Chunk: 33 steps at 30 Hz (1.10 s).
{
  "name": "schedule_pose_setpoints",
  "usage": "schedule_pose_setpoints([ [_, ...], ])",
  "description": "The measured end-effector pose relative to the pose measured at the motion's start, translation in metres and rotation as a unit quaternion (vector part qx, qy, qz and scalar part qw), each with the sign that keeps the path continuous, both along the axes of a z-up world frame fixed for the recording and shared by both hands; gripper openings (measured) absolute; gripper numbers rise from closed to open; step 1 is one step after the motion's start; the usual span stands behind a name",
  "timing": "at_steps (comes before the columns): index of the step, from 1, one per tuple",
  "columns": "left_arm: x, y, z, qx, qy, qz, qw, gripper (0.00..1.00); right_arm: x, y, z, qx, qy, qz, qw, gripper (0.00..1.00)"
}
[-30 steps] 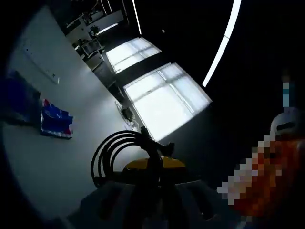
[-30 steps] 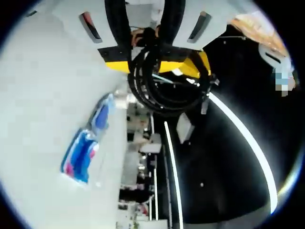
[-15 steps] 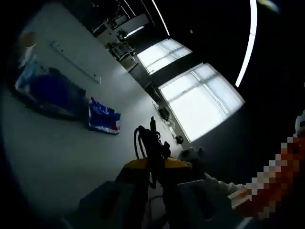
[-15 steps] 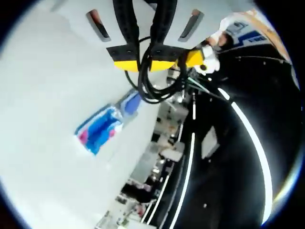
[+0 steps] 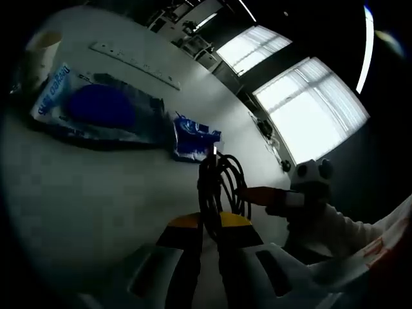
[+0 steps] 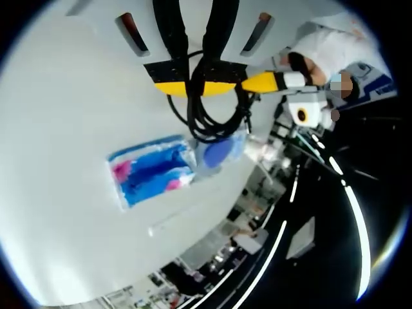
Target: Arrange the tabletop items into an orderly group along one side of the table until the central work area is clear of visible clutter.
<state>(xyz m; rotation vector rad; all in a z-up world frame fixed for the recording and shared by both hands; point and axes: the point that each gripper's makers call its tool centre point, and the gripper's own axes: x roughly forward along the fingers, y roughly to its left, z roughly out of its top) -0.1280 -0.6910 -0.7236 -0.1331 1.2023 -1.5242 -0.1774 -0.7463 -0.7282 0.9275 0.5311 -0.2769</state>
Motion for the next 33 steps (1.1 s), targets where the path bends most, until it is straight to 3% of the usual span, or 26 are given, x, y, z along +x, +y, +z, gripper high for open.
schedule_pose_setpoints([
  [12, 0.007, 0.003, -0.031, 0.065, -0.02, 0.0, 0.9977, 0.05, 0.004, -0.001, -0.027, -0.005, 0.05, 0.01, 0.9987, 0.04],
  [22, 0.013, 0.002, -0.039, 0.08, -0.033, 0.008, 0.9962, 0.07, 0.005, -0.002, -0.036, -0.028, 0.073, 0.024, 0.9966, 0.04],
  [28, 0.012, 0.005, -0.043, 0.088, -0.06, -0.009, 0.9943, 0.12, 0.004, 0.0, -0.038, -0.052, 0.082, 0.042, 0.9944, 0.07],
  [33, 0.013, 0.004, -0.044, 0.087, -0.045, -0.004, 0.9952, 0.1, 0.003, -0.002, -0.039, -0.054, 0.083, 0.038, 0.9944, 0.09],
])
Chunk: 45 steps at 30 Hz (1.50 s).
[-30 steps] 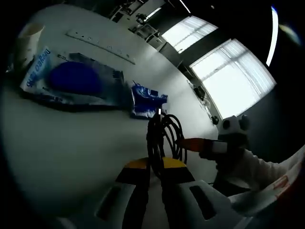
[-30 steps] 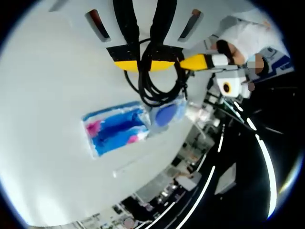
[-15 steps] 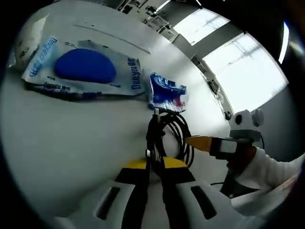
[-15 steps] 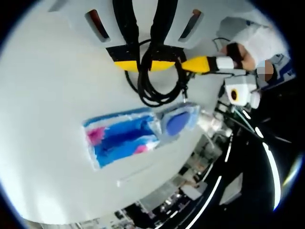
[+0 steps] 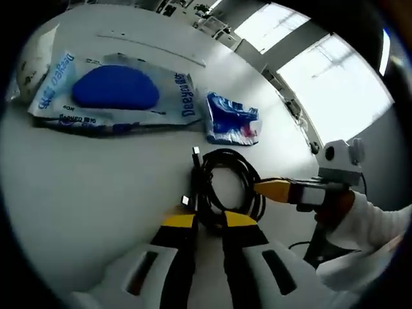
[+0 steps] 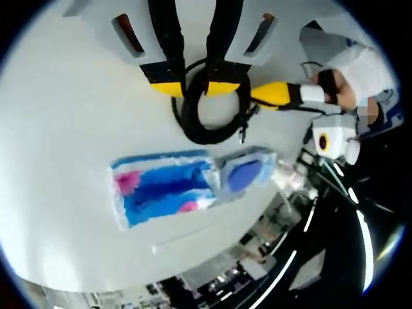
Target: Arrange the tabletop items into an orderly group along one side of the table until the central work area is clear of visible clutter.
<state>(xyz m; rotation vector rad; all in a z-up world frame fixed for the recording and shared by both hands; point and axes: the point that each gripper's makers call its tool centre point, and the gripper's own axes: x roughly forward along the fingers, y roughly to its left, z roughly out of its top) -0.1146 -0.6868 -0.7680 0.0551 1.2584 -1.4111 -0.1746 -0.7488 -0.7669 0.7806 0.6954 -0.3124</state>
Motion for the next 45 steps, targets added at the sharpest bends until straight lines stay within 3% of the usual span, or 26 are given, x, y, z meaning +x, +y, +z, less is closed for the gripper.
schedule_pose_setpoints([
  [15, 0.0, 0.001, 0.002, -0.002, -0.015, 0.0, 0.9999, 0.15, 0.001, 0.005, 0.003, -0.005, -0.003, 0.014, 0.9999, 0.16],
  [19, 0.004, 0.007, 0.003, -0.001, -0.022, -0.005, 0.9997, 0.21, -0.002, 0.006, 0.006, -0.019, 0.005, 0.025, 0.9995, 0.2],
  [20, 0.006, 0.008, 0.005, -0.002, -0.023, -0.003, 0.9997, 0.24, -0.005, 0.004, 0.007, -0.039, 0.007, 0.038, 0.9985, 0.23],
  [25, 0.019, 0.019, 0.017, -0.026, -0.042, -0.009, 0.9987, 0.45, -0.018, 0.001, 0.012, -0.077, 0.014, 0.054, 0.9955, 0.41],
  [28, 0.028, 0.036, 0.024, -0.04, -0.081, -0.047, 0.9948, 0.51, -0.026, 0.003, 0.017, -0.101, 0.016, 0.072, 0.9921, 0.56],
  [36, 0.083, 0.09, 0.038, -0.034, -0.14, -0.019, 0.9894, 0.83, -0.05, 0.021, 0.031, -0.106, 0.024, 0.111, 0.9878, 0.81],
  [41, 0.132, 0.142, 0.042, 0.008, -0.221, -0.012, 0.9752, 0.95, -0.064, 0.026, 0.048, -0.099, 0.017, 0.093, 0.9906, 0.9],
  [45, 0.15, 0.167, 0.053, 0.005, -0.218, 0.01, 0.9759, 1.0, -0.079, 0.033, 0.06, -0.116, 0.019, 0.093, 0.9888, 0.91],
])
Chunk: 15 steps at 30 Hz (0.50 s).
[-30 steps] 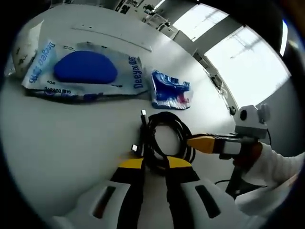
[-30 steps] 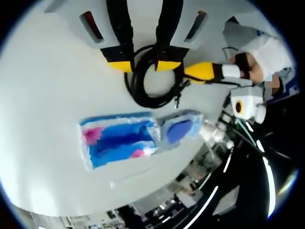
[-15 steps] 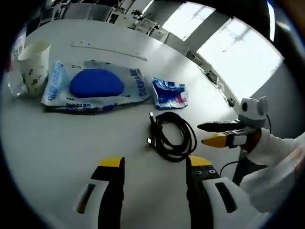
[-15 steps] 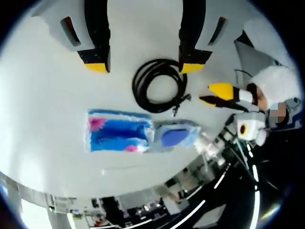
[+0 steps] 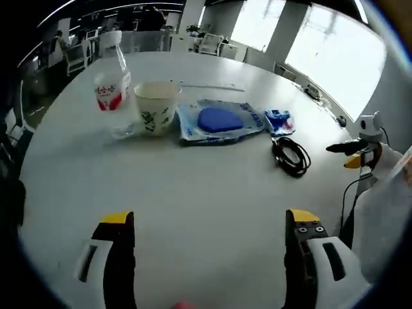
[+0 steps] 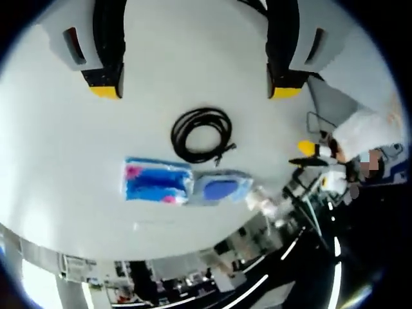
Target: Arrange the tabletop items into an orderly group along one side of the table until the central work area is clear of visible clutter.
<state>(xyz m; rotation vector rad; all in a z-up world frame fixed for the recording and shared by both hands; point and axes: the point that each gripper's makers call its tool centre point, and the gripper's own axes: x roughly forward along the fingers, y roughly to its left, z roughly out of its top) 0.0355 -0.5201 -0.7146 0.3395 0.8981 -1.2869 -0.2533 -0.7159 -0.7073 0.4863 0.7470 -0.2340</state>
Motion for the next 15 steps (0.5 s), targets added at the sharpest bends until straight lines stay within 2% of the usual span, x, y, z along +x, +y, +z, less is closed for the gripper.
schedule_pose_setpoints([
  [5, 0.018, 0.023, 0.01, -0.001, -0.012, 0.017, 0.9998, 1.0, -0.011, 0.003, 0.009, 0.01, -0.011, -0.021, 0.9997, 0.9],
  [15, 0.023, 0.026, 0.011, -0.002, -0.011, 0.026, 0.9996, 1.0, -0.019, 0.004, 0.011, 0.01, -0.009, -0.033, 0.9994, 0.89],
])
